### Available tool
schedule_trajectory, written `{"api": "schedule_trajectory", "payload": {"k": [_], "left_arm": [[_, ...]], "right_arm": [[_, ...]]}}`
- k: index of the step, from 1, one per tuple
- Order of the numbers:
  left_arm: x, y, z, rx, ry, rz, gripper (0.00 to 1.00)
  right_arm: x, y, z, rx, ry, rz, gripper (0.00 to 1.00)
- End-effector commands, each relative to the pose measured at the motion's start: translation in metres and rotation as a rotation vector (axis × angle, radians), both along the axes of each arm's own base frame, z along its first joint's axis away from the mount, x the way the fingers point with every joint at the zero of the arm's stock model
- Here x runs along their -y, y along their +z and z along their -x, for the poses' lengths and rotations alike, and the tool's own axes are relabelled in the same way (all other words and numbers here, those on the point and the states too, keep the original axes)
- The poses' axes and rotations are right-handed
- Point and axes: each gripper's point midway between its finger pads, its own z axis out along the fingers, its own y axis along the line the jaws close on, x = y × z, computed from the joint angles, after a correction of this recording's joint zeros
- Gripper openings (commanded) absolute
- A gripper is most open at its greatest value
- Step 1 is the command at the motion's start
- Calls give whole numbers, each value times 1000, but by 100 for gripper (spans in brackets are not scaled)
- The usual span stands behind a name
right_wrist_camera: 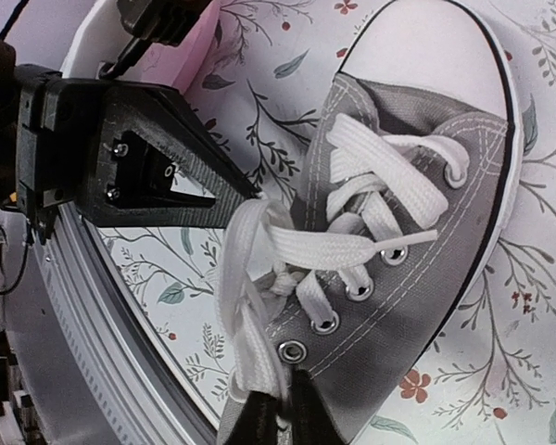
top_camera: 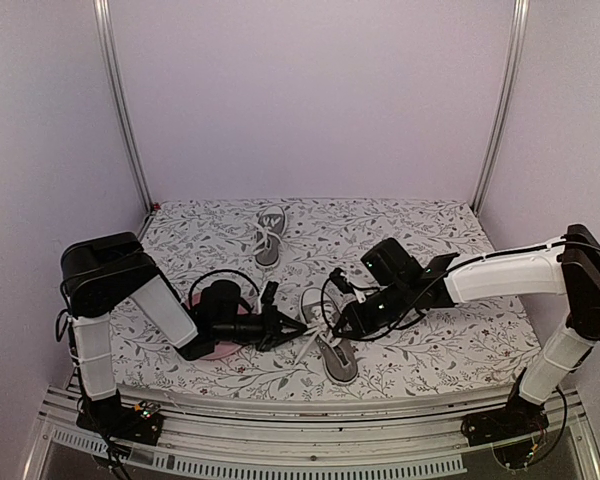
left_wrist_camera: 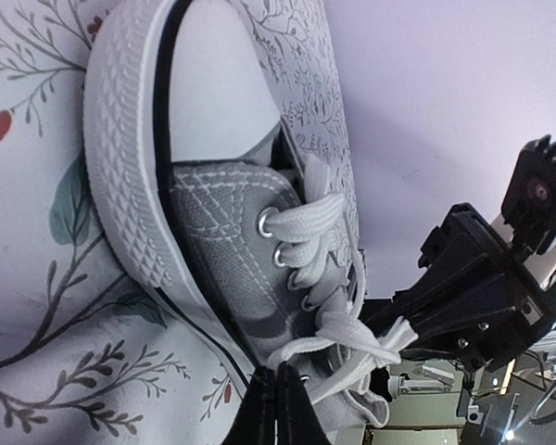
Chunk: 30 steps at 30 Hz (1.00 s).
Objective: Tie the shoes
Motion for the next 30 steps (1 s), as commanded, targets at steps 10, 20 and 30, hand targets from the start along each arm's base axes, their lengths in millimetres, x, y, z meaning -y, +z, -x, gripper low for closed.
{"api": "schedule_trajectory", "payload": {"k": [10,20,30], "left_arm": [[8,19,-2,91,-73,57,0],[8,15,-3,79,-67,46,0],[9,12,-4,74,-70,37,0]], "right_arm": [[20,53,-16,119,-50,-149,57],[14,36,-4,239,-108,-104,66],[-5,-9,19,189,-123,-27,62]]}}
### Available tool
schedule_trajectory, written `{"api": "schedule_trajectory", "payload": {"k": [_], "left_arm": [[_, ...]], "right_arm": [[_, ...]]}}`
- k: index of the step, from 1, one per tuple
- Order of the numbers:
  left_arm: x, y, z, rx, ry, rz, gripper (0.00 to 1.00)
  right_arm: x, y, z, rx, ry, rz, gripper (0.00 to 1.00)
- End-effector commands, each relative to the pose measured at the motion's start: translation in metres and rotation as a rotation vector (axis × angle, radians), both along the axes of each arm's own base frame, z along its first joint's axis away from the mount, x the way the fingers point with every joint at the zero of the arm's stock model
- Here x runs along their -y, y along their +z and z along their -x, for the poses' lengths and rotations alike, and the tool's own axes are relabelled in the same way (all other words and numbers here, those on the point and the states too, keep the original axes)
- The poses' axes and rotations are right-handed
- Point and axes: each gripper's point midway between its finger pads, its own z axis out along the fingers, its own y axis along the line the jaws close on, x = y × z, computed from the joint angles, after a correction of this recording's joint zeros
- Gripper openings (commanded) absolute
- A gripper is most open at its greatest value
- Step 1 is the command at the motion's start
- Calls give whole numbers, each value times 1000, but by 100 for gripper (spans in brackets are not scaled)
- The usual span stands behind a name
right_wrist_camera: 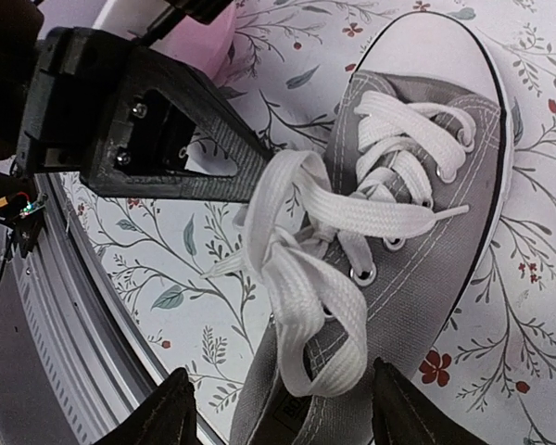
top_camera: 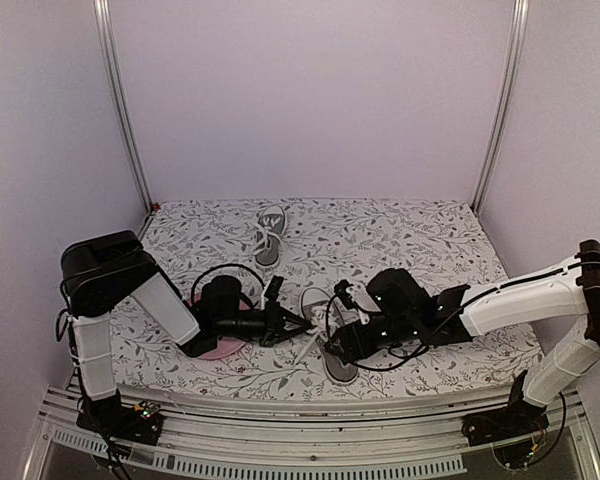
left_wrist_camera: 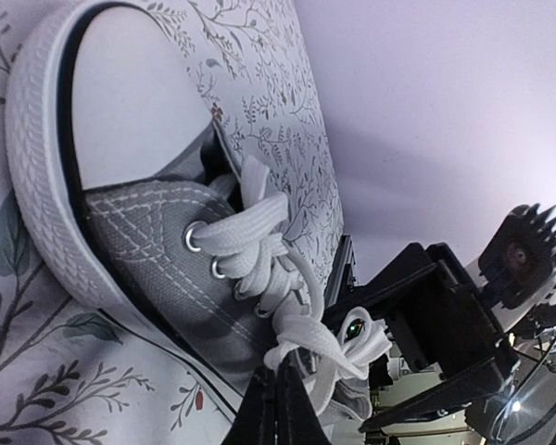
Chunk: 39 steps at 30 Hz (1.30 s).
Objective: Tie the shoes
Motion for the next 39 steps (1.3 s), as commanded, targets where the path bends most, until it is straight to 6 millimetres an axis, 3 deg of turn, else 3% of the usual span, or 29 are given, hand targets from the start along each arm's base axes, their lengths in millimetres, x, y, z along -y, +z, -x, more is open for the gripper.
{"api": "schedule_trajectory", "payload": {"k": [1,3,7,11,16,21,26,34,39], "left_arm": [[1,-2,-4,15,-9,-2,0],[1,-3,-4,17,-8,-4,0],[2,-3,-5,17,-10,-4,0],[2,-2,-6,23,-9,-2,0],[0,-6,-6,20,-6,-23,0],[-2,-8,-6,19,-1,-32,0],[0,-6,-7,28,-8,-32,0],[-1,-10,-7,29,-8,-47,0],[-4,-14,-7,26,-2,-61,0]], "right_arm": [[-4,-14,-8,12,-60,31,59],[-2,-15,-13,24,-86,59,45],[5,2,-21,71,-119,73,35],[9,15,-28,108,-128,76,13],[6,32,-32,114,-115,33,4],[5,50,-46,135,-109,-14,2],[1,54,-64,166,-89,-27,2],[-24,36,-87,156,-20,-23,2],[-22,21,-100,123,-52,-19,2]]}}
